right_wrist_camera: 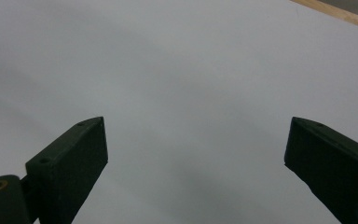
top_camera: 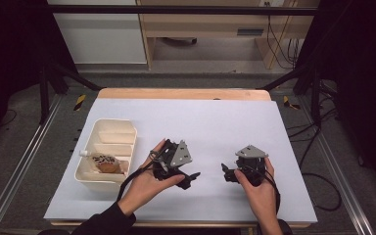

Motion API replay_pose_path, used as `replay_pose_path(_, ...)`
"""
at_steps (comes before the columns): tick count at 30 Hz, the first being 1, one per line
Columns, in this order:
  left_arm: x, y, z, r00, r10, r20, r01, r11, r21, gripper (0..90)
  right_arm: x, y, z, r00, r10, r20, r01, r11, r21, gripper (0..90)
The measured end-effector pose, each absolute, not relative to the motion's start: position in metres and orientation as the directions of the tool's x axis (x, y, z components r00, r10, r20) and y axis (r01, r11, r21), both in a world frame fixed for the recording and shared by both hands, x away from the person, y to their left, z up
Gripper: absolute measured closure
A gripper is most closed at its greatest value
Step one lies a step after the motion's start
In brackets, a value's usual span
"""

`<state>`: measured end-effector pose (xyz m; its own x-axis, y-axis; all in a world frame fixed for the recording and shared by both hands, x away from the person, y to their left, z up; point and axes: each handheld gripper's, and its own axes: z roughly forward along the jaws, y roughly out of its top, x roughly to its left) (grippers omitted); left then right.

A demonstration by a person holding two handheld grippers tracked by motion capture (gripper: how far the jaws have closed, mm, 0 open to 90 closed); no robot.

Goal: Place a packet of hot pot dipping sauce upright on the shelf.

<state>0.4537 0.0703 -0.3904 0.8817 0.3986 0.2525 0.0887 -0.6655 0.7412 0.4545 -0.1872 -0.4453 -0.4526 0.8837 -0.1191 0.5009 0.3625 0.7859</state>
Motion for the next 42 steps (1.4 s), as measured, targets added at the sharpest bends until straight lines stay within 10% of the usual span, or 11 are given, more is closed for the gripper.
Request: replay_pose_path(42,0.467,0.096,-0.453,0.873,0.453,0.179,0.24,-0.719,0.652,5.3,0.454,-0.185,-0.444,-0.475,0.871,-0.123,0.488,0.378,0.787,6.4)
